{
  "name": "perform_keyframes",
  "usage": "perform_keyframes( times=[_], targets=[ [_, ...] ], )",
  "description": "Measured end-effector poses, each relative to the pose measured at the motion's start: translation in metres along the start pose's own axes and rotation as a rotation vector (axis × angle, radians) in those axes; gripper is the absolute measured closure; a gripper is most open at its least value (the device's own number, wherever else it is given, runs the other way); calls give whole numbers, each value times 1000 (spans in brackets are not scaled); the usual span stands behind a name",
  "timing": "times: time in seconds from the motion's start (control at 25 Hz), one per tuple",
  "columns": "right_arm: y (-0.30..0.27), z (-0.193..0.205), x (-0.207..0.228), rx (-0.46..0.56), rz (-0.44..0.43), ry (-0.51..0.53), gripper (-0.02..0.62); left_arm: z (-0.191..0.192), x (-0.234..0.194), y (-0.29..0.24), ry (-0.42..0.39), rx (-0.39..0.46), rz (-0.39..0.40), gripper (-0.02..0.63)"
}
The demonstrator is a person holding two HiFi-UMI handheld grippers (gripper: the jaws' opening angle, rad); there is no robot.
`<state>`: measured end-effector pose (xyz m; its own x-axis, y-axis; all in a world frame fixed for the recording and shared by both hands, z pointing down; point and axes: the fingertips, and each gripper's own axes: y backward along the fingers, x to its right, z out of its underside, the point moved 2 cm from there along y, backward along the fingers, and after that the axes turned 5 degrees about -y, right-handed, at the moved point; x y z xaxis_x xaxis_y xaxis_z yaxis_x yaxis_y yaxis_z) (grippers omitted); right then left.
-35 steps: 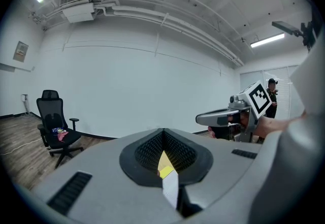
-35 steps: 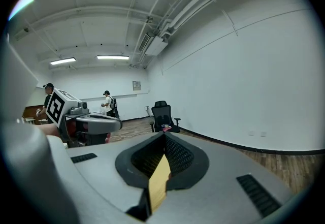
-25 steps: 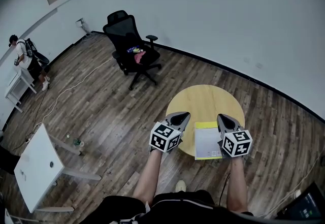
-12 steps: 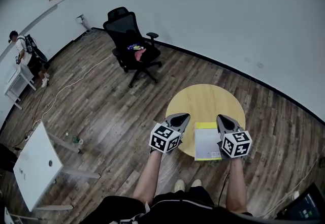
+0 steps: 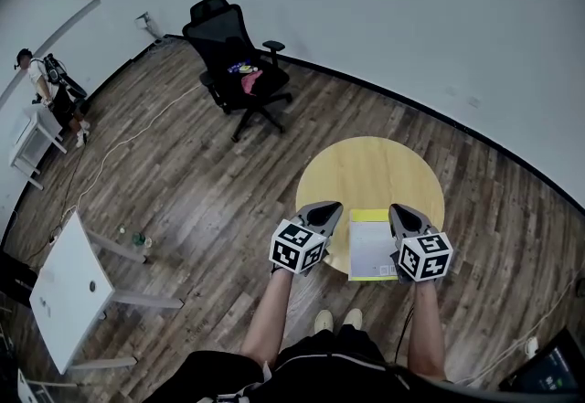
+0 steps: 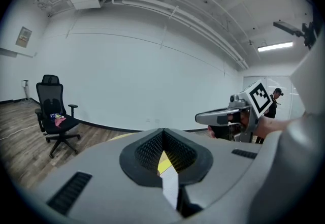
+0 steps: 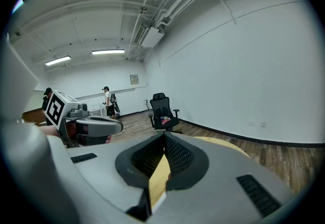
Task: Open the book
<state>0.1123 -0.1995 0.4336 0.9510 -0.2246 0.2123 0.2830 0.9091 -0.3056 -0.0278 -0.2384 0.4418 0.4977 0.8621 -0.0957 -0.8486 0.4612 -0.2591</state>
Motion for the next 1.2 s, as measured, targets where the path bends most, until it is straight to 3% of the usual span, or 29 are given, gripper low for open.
perform_keyframes(
  times=[1.2],
  targets=[
    [3,136,11,-233,-52,-134,589,128,35,1,192,-197,-38,607]
  ],
)
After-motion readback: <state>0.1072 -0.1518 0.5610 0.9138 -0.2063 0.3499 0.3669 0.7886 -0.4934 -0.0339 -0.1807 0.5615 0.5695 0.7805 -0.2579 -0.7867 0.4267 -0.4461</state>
